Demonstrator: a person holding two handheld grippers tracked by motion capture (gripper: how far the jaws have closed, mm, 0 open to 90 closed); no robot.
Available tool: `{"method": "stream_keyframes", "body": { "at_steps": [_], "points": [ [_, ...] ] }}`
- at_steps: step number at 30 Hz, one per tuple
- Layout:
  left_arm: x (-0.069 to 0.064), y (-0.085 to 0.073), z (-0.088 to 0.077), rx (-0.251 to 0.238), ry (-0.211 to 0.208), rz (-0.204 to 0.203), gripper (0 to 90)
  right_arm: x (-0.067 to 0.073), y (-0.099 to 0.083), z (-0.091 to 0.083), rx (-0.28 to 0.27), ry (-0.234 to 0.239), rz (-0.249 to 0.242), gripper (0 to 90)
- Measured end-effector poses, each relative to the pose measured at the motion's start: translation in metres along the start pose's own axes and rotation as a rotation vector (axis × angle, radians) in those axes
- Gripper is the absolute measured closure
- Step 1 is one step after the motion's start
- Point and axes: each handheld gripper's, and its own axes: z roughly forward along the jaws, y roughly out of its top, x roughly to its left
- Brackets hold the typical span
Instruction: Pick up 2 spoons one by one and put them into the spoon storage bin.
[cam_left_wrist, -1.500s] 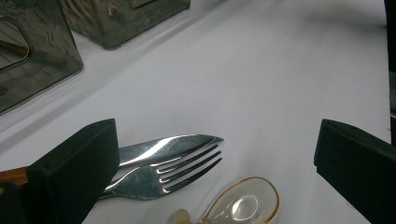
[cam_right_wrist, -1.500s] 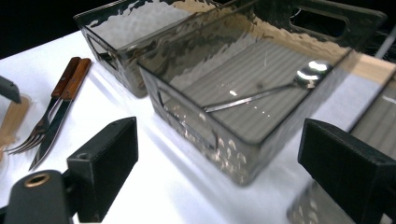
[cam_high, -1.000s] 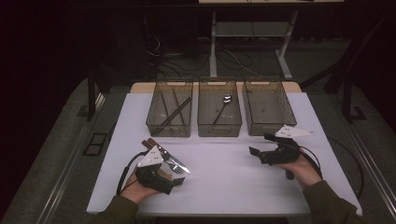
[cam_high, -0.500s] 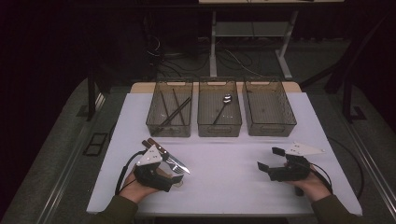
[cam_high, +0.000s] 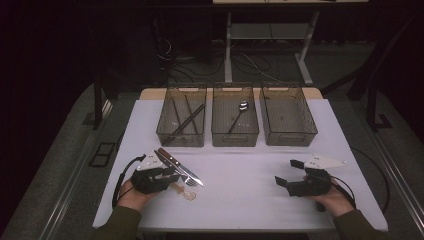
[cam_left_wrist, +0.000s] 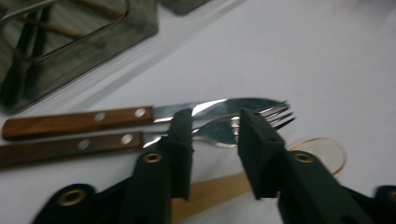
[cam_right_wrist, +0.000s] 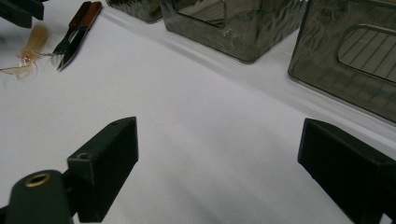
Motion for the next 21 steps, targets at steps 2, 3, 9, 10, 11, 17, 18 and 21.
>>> {"method": "stream_keyframes", "body": {
  "at_steps": [2, 3, 9, 10, 11, 17, 18, 21],
  "points": [
    [0.004, 0.000, -0.002, 0.019, 0.015, 0.000, 75.5, 0.000, 0.000, 0.000, 0.002, 0.000, -0.001, 12.2],
    [0.006, -0.001, -0.002, 0.025, 0.022, 0.001, 77.5, 0.000, 0.000, 0.000, 0.004, 0.001, -0.001, 12.2],
    [0.012, 0.000, -0.001, 0.053, 0.018, -0.008, 89.1, 0.000, 0.000, 0.001, 0.010, 0.004, -0.008, 12.1],
    [0.012, 0.000, 0.000, 0.052, 0.008, -0.005, 89.2, 0.000, 0.000, 0.001, 0.011, 0.004, -0.008, 12.2],
    [0.011, 0.001, 0.000, 0.057, 0.002, 0.003, 89.3, 0.000, 0.000, 0.001, 0.012, 0.004, -0.009, 12.2],
    [0.002, 0.004, 0.003, 0.070, -0.036, 0.030, 89.4, 0.000, 0.000, 0.001, 0.011, 0.007, -0.009, 12.2],
    [0.001, 0.005, 0.003, 0.073, -0.043, 0.036, 89.4, 0.000, 0.000, 0.001, 0.012, 0.007, -0.010, 12.2],
    [-0.001, 0.005, 0.007, 0.097, -0.038, 0.050, 89.4, 0.000, 0.000, 0.001, 0.014, 0.009, -0.009, 12.2]
  ]
}}
